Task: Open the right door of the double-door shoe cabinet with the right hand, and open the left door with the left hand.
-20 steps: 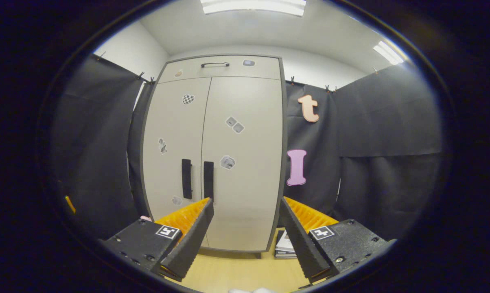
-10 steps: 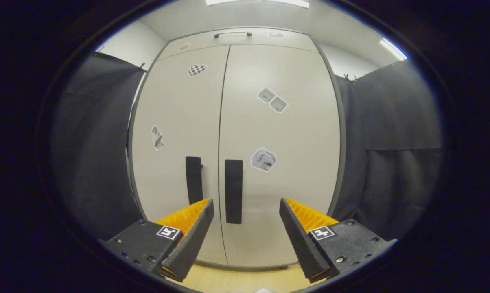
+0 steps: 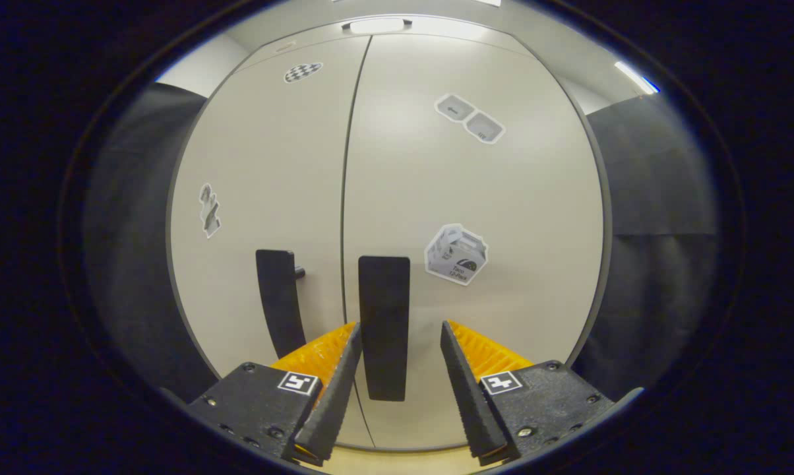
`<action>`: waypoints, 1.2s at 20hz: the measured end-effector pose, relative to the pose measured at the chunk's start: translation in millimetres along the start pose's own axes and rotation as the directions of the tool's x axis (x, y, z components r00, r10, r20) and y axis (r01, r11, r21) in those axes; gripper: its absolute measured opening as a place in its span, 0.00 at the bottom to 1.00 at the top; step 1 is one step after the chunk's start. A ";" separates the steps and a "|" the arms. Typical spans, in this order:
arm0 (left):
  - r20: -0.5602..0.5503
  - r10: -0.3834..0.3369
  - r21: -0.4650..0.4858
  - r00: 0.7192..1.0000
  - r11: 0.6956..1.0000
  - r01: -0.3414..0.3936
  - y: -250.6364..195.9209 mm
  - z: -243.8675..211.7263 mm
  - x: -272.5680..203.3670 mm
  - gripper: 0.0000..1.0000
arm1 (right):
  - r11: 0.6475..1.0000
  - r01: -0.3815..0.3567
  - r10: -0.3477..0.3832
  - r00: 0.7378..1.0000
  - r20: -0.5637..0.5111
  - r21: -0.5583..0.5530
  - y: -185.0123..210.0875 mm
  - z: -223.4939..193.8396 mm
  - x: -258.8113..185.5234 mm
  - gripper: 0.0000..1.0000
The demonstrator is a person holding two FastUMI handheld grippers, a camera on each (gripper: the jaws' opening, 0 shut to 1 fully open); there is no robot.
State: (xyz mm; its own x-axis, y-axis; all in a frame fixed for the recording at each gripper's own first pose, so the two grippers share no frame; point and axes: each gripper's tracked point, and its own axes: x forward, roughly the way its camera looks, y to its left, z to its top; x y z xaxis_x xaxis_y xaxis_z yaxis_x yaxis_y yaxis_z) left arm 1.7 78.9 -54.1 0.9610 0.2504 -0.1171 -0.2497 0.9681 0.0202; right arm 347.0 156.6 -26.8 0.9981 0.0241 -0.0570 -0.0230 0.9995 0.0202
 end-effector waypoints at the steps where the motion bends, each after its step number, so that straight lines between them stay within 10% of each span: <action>1: 0.002 0.002 0.000 1.000 1.000 -0.002 0.0 1.6 -0.1 0.95 | 1.000 -0.006 0.006 1.000 -0.001 0.008 1.2 0.7 2.8 0.66; 9: 0.014 -0.004 -0.010 1.000 1.000 0.004 3.8 2.4 -5.1 0.95 | 1.000 -0.027 0.027 0.999 -0.046 0.003 8.0 -4.5 5.2 0.30; 24: 0.016 -0.100 -0.041 0.995 0.994 0.101 -1.9 -5.6 -29.0 0.95 | 0.996 -0.081 0.079 0.995 -0.061 -0.028 -26.9 -11.2 -93.6 0.25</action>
State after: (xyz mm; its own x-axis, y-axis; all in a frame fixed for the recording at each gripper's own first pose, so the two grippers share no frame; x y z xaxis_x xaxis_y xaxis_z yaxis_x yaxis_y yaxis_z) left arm -26.3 69.8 -56.3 0.9830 0.1519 -0.1032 -0.1560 0.9872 -0.0323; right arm 253.6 127.6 -33.2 0.9878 0.1038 -0.1157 -0.1049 0.9945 -0.0029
